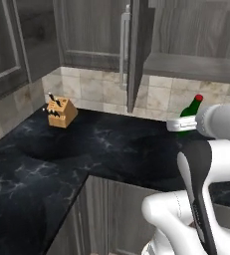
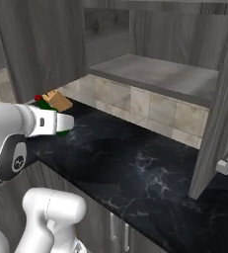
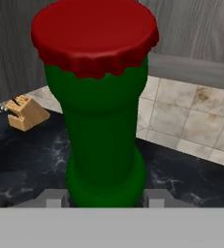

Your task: Pick the beer, bottled water, can from the counter and place them in the open cabinet.

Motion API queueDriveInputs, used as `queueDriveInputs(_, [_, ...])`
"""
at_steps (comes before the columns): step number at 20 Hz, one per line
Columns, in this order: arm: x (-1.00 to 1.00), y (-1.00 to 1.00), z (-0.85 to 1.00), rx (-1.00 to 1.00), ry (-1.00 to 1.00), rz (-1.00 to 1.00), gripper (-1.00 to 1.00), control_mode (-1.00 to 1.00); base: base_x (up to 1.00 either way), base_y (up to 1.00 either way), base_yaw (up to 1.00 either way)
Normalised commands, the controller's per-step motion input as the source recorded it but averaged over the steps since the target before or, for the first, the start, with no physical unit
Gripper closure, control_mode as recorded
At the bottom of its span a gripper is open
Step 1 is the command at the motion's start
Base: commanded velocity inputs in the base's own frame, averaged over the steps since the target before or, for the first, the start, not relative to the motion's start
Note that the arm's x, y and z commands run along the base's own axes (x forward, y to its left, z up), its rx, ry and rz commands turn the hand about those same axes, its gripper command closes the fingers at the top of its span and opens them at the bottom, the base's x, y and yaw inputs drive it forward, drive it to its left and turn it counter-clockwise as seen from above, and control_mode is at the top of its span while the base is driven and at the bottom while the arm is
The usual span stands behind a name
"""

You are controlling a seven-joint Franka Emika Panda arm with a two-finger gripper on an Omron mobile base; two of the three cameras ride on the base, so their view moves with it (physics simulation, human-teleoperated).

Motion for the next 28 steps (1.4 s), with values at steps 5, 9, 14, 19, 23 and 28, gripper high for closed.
queueDriveInputs(5, [0.0, 0.0, 0.0, 0.0, 0.0, 0.0, 1.0, 1.0, 0.33, 0.0, -0.31])
queueDriveInputs(9, [0.0, 0.0, 0.0, 0.0, 0.0, 0.0, 1.0, 1.0, 0.14, 0.0, -0.31])
queueDriveInputs(14, [0.0, 0.0, 0.0, 0.0, 0.0, 0.0, 1.0, 1.0, -0.35, 0.0, -0.26])
queueDriveInputs(19, [0.0, 0.0, 0.0, 0.0, 0.0, 0.0, 1.0, 1.0, -0.03, 0.0, -0.27])
queueDriveInputs(23, [0.0, 0.0, 0.0, 0.0, 0.0, 0.0, 1.0, 1.0, 0.18, 0.0, -0.3])
queueDriveInputs(28, [0.0, 0.0, 0.0, 0.0, 0.0, 0.0, 1.0, 1.0, 0.27, 0.0, -0.31])
